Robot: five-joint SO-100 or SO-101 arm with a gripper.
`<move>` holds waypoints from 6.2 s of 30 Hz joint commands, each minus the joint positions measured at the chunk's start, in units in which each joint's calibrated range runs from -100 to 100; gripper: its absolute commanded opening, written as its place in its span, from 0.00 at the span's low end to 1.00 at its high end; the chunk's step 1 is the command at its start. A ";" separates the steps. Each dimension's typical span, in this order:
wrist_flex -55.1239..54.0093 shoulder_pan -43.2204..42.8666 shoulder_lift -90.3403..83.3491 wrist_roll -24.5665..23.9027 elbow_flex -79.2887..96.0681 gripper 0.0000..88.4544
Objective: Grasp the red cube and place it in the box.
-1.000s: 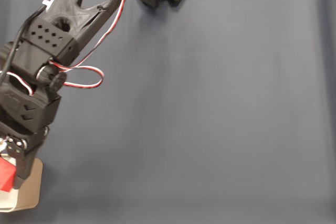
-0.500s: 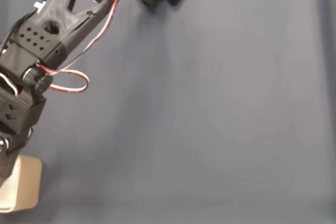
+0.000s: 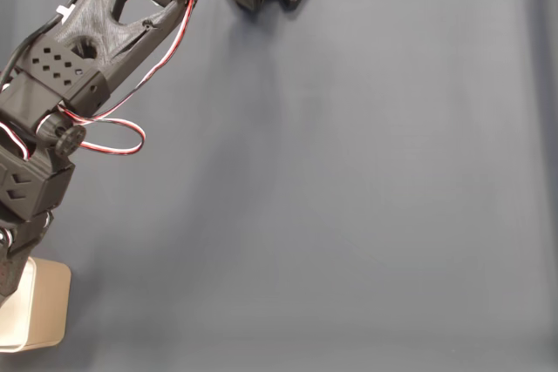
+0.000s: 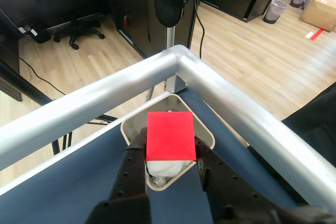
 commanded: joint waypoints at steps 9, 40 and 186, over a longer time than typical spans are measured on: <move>-0.97 -0.10 -2.04 0.44 -3.24 0.00; -4.16 -0.81 -3.94 -0.88 -2.33 0.50; 17.97 -33.63 -140.69 -2.05 154.79 0.00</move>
